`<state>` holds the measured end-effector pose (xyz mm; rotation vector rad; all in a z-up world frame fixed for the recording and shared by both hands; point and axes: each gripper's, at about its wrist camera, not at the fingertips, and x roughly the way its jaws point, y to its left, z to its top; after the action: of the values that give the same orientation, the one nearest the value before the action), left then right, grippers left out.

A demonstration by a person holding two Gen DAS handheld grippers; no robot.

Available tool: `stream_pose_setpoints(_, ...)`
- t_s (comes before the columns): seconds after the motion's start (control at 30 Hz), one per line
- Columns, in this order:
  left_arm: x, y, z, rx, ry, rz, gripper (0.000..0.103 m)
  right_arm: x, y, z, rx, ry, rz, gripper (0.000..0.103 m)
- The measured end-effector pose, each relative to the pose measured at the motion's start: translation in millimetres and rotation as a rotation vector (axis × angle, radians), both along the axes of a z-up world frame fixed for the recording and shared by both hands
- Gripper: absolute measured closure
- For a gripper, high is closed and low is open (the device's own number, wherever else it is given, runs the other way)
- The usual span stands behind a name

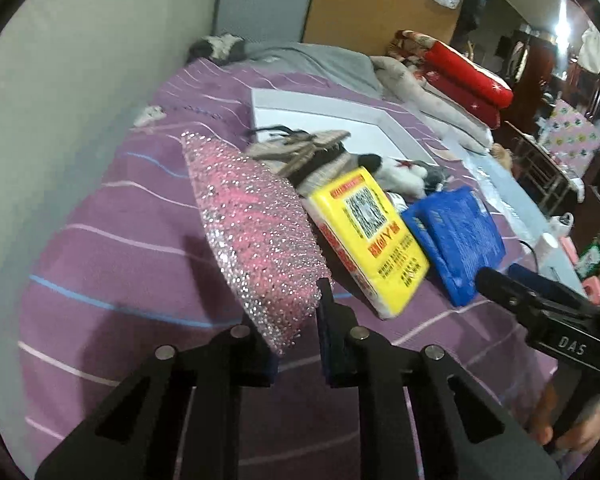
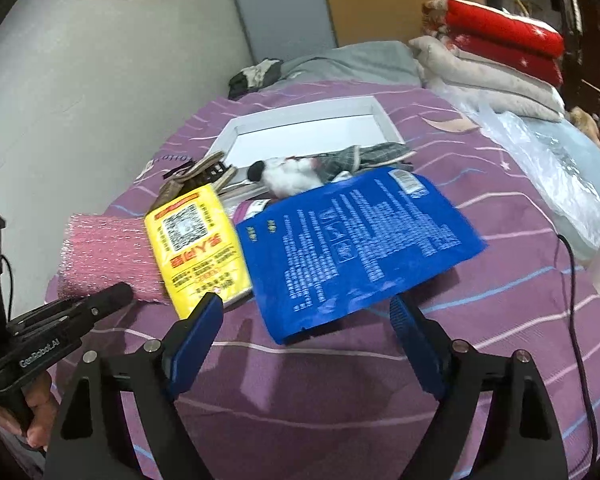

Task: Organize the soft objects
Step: 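Lift the pink sponge with the left gripper while the right gripper grasps the yellow packet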

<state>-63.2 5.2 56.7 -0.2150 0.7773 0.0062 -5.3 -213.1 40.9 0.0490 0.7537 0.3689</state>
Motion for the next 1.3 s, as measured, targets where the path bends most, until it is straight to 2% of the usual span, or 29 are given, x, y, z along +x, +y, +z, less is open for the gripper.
stream_pose_setpoints(0.13, -1, 1, 1, 0.002, -0.010, -0.002, 0.086, -8, 3, 7, -0.039, -0.039, 0.016, 0.016)
stream_pose_setpoints(0.23, -1, 3, -1, -0.009, -0.007, -0.012, 0.086, -12, 15, 10, -0.060, -0.052, 0.075, 0.016)
stream_pose_setpoints(0.37, 1, 4, -4, -0.047, 0.006, -0.033, 0.086, -11, 33, 6, -0.086, -0.033, 0.162, 0.016)
stream_pose_setpoints(0.53, 3, 5, -6, -0.054, 0.017, -0.035, 0.086, -7, 52, -1, -0.117, 0.000, 0.249, 0.016)
stream_pose_setpoints(0.73, 4, 8, -9, -0.066, 0.024, -0.036, 0.086, 4, 77, -9, -0.214, 0.022, 0.321, 0.016)
stream_pose_setpoints(1.0, 6, 10, -12, -0.078, 0.031, -0.043, 0.086, 10, 108, -18, -0.369, -0.005, 0.518, 0.016)
stream_pose_setpoints(1.1, 6, 11, -12, -0.083, 0.032, -0.043, 0.086, 19, 105, -20, -0.349, 0.019, 0.539, 0.016)
stream_pose_setpoints(1.3, 7, 12, -14, -0.090, 0.039, -0.045, 0.086, 39, 88, -25, -0.213, 0.102, 0.504, 0.015)
